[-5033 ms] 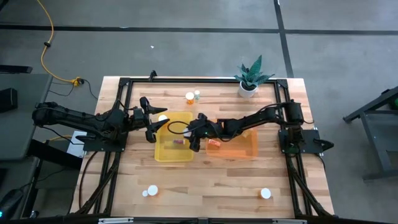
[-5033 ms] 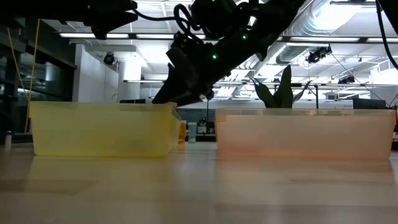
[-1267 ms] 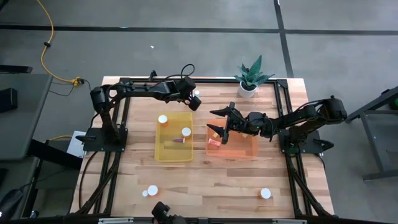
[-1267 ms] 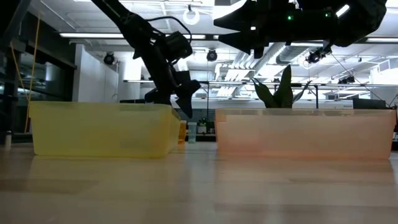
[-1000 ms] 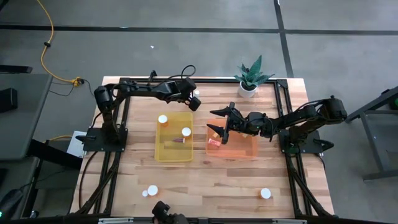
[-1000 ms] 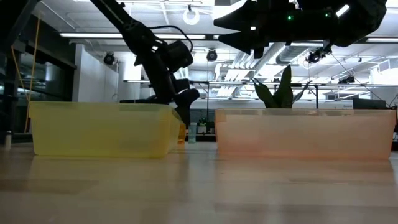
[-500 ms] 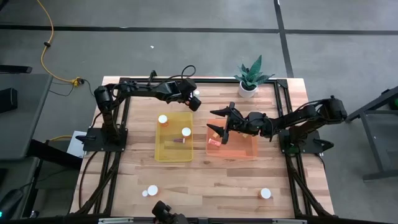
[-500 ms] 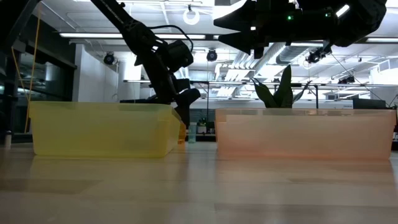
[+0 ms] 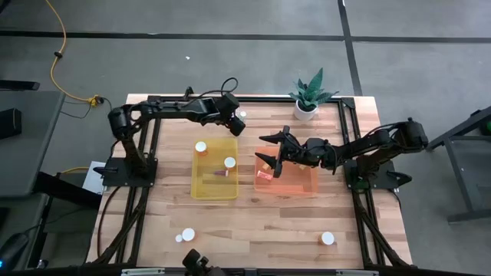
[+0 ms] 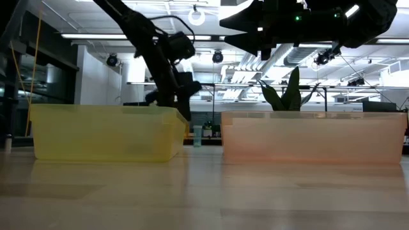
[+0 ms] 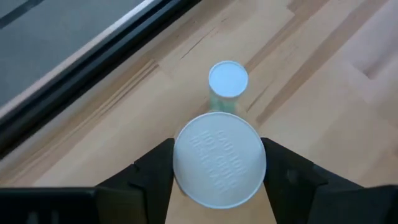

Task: Pick and place medicine bottles into bin by pill shape (circle, oval)
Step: Put the top large orange capsule bottle into the yellow bin

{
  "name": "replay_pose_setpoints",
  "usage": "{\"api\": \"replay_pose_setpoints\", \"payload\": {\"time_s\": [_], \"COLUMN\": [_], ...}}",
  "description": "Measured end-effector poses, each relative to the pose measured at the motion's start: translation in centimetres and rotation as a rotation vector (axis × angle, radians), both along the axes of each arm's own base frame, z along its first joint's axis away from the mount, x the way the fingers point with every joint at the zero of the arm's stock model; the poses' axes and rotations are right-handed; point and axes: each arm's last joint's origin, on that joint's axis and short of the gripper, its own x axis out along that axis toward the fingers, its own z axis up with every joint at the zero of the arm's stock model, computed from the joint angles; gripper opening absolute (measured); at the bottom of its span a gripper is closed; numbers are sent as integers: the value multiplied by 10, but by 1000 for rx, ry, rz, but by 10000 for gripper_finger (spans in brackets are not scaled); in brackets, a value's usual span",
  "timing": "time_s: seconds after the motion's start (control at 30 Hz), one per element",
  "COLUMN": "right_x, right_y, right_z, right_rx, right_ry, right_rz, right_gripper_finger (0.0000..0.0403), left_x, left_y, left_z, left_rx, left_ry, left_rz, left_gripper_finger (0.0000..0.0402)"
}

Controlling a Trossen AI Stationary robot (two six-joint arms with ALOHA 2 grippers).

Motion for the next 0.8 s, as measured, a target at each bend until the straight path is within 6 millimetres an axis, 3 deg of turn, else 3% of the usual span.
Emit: {"api": "replay_pose_setpoints", "payload": {"time_s": [0.2, 0.43, 0.6, 0.8], "right_x": [0, 0, 0, 0], "right_y": [0, 0, 0, 0], "right_z": [-1, -1, -1, -1], "right_rx": [0, 0, 2, 0], "right_ry": [7, 6, 6, 7], "right_rz": [0, 0, 1, 0], "right_gripper_finger": [291, 291, 291, 291], "left_x": [-25, -56, -83, -111], "left_y": [-17, -50, -75, -102], "left_z": [43, 94, 104, 94], "left_rx": [5, 127, 171, 174], "left_ry": [29, -26, -129, -392], "left_rz": [-37, -30, -50, -93], "left_gripper_finger": [196, 197, 197, 197]}}
